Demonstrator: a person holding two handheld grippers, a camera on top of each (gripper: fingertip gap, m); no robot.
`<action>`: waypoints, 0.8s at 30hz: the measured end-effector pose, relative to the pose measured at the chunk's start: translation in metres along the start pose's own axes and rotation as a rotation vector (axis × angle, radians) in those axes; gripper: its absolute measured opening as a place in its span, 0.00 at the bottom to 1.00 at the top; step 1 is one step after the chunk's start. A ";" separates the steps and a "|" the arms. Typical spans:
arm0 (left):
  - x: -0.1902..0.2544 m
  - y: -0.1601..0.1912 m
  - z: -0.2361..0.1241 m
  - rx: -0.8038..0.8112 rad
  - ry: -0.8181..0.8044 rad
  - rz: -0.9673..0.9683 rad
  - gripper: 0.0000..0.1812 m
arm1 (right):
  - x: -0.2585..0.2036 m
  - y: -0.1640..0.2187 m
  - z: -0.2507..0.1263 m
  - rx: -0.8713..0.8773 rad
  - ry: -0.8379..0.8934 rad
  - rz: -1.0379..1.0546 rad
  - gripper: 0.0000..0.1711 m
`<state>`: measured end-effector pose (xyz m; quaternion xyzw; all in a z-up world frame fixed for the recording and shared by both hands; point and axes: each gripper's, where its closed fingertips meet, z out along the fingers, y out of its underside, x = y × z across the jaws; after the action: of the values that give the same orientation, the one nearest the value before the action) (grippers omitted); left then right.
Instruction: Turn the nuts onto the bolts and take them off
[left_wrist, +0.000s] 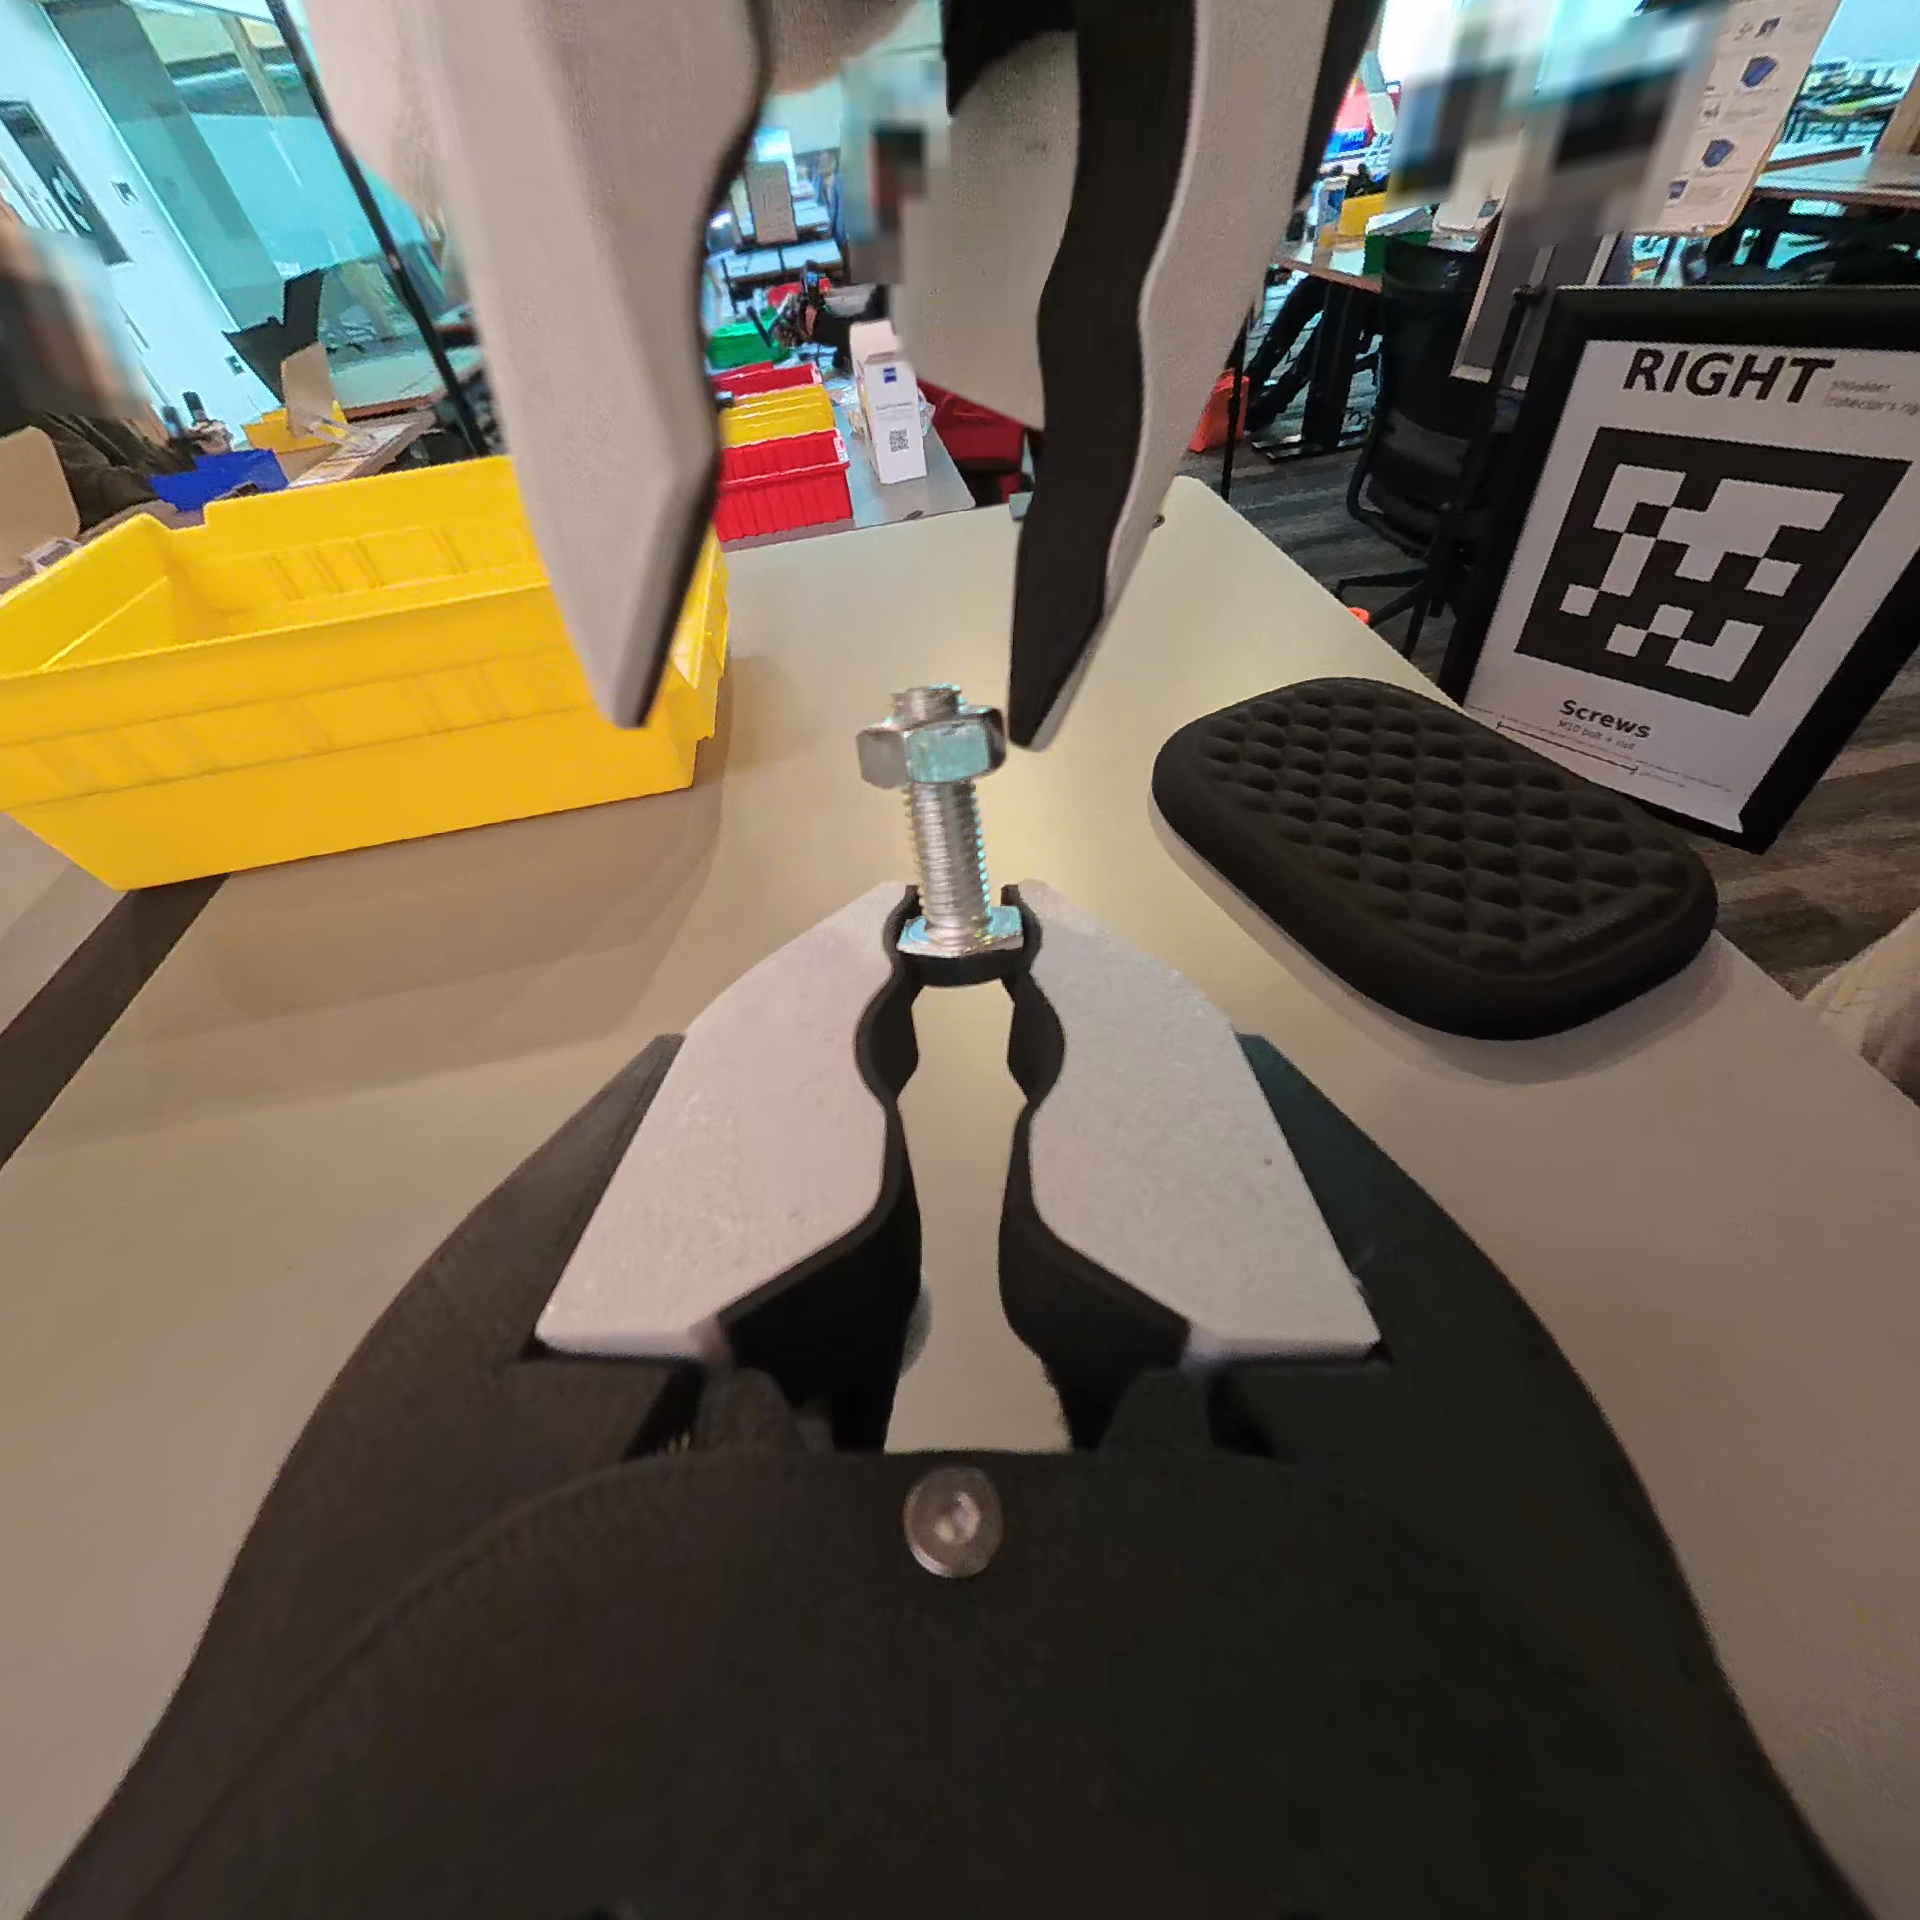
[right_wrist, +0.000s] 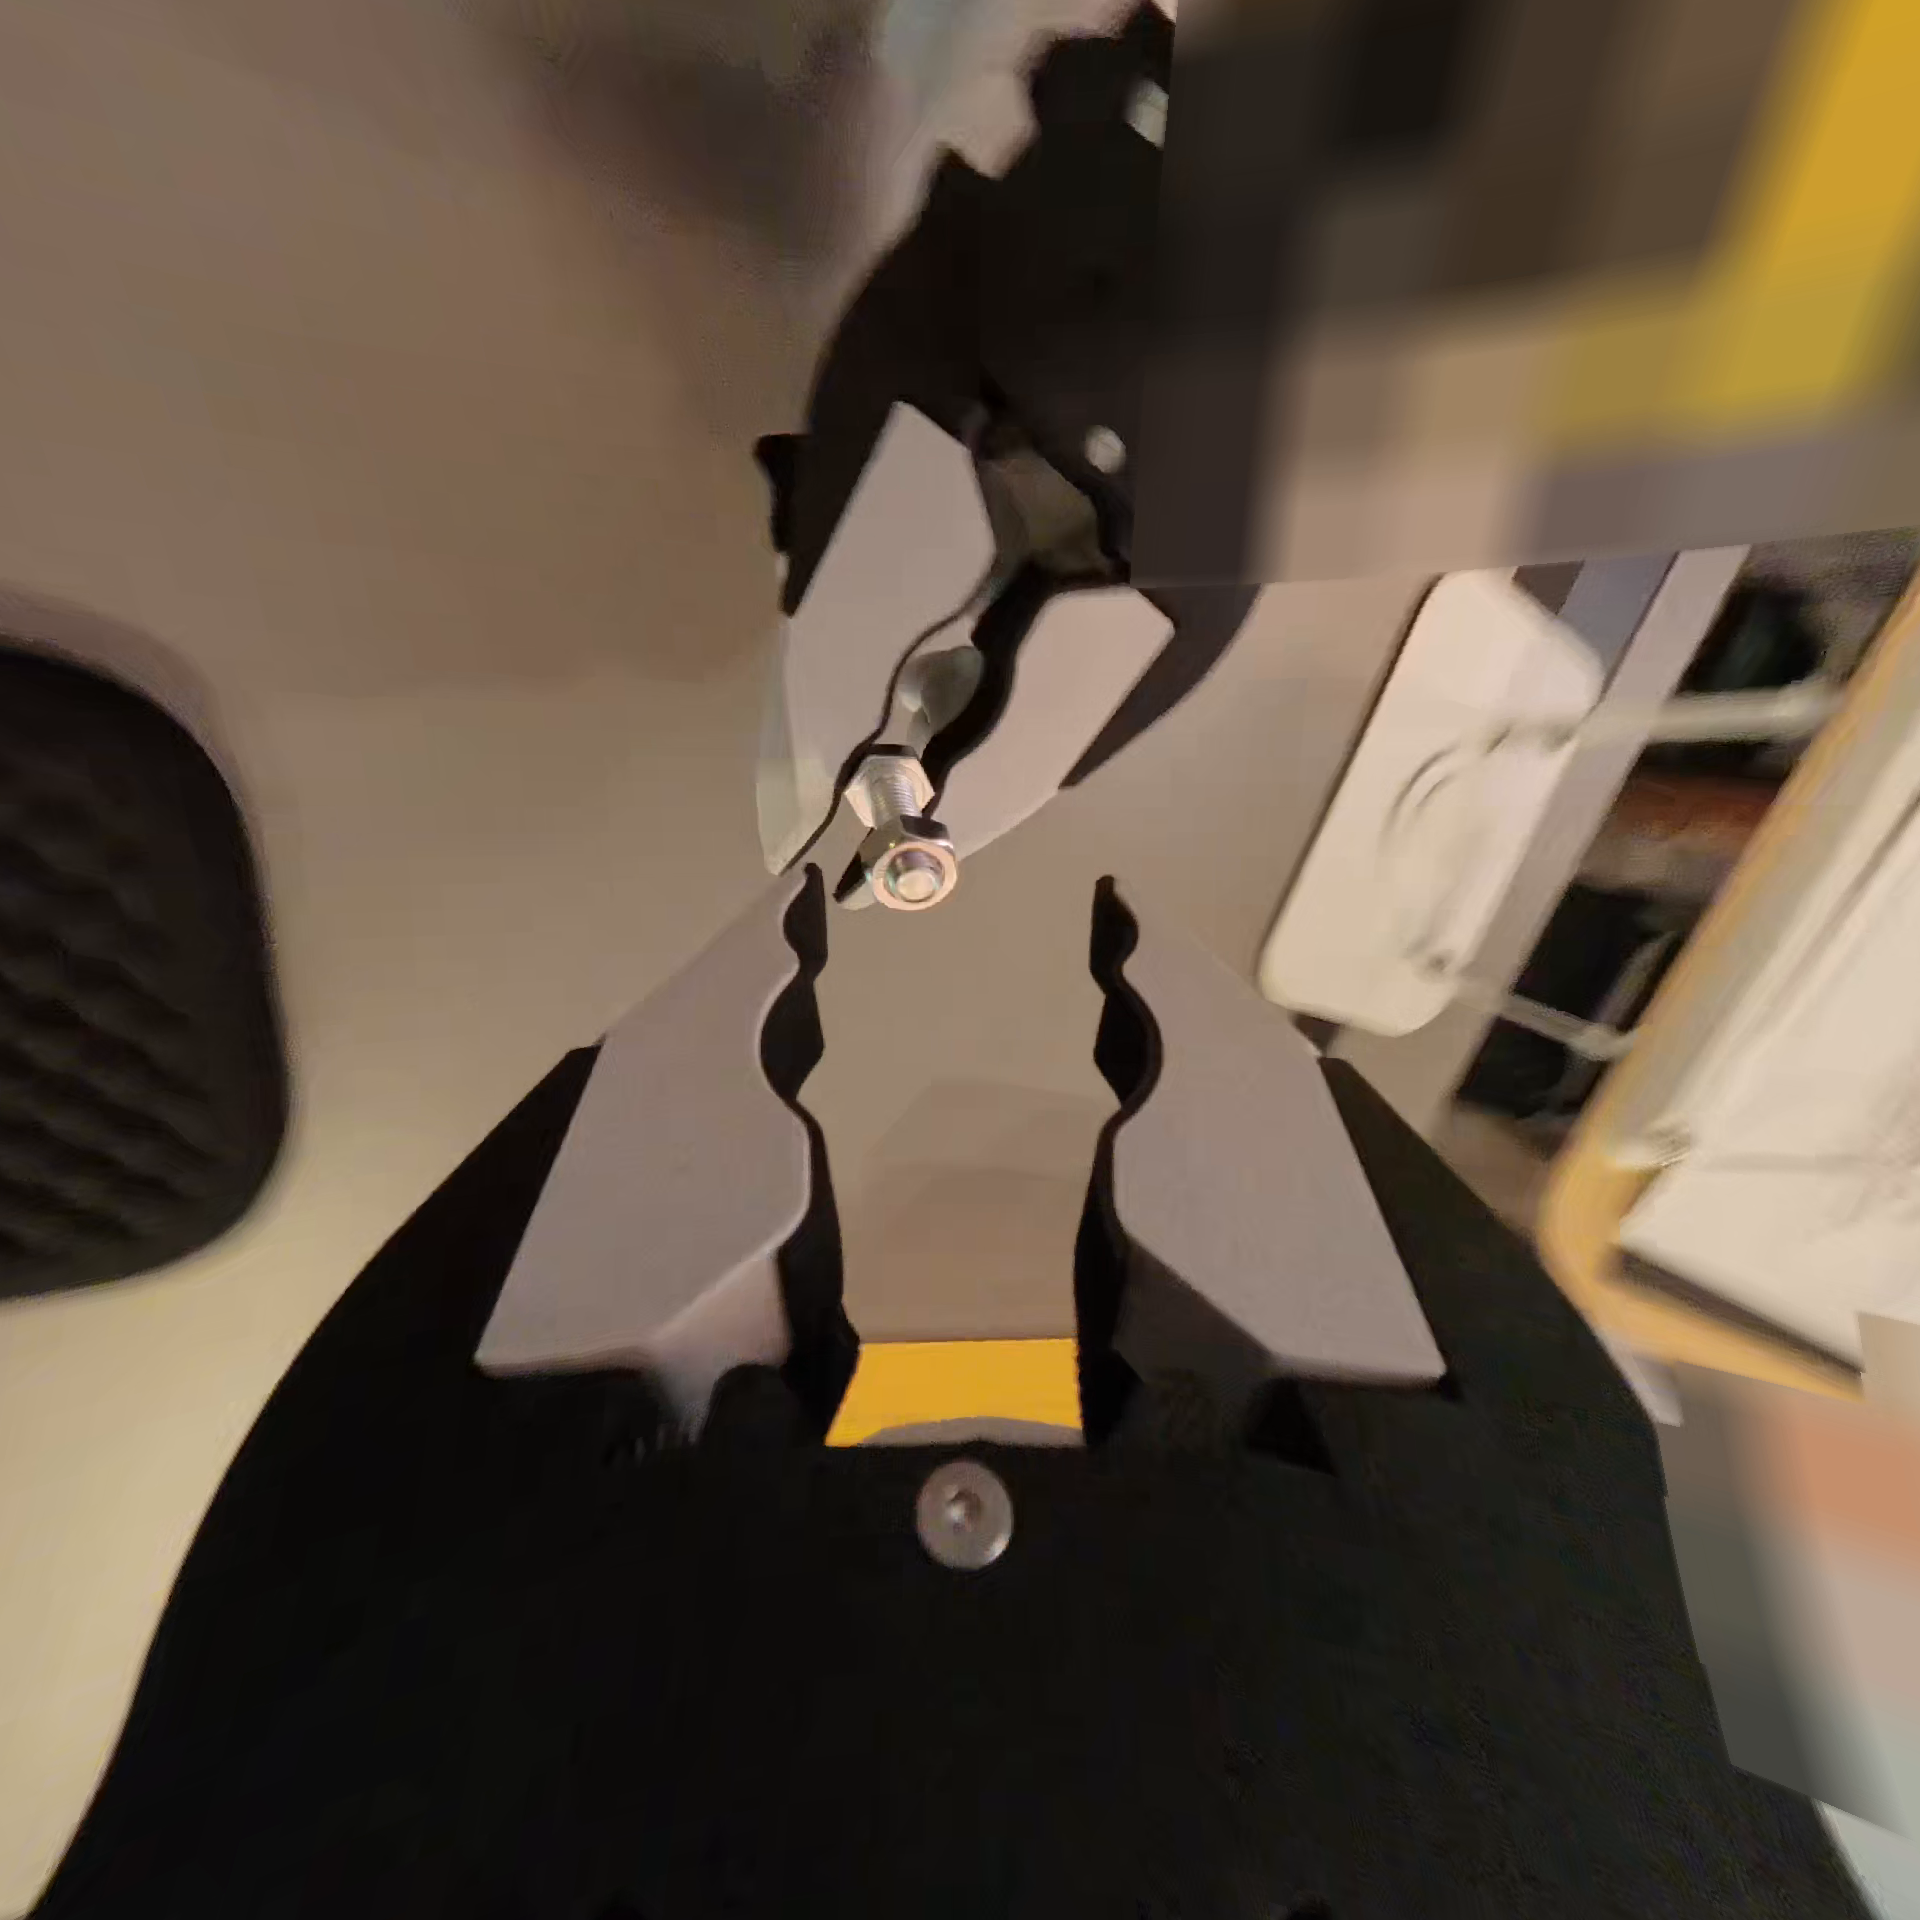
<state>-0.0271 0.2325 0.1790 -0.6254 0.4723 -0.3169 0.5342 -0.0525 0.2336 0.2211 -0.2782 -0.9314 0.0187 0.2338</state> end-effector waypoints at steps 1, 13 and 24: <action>0.001 -0.001 0.000 0.002 0.004 0.001 0.07 | 0.000 -0.001 -0.001 -0.023 0.022 -0.125 0.27; 0.006 -0.004 -0.002 0.017 0.036 0.006 0.07 | -0.007 -0.003 0.002 -0.127 0.018 -0.789 0.13; 0.005 -0.001 0.000 0.009 0.024 0.013 0.07 | -0.011 -0.004 0.005 -0.132 -0.009 -0.717 0.10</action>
<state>-0.0251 0.2274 0.1794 -0.6162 0.4813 -0.3232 0.5331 -0.0489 0.2248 0.2123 0.0515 -0.9700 -0.1232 0.2032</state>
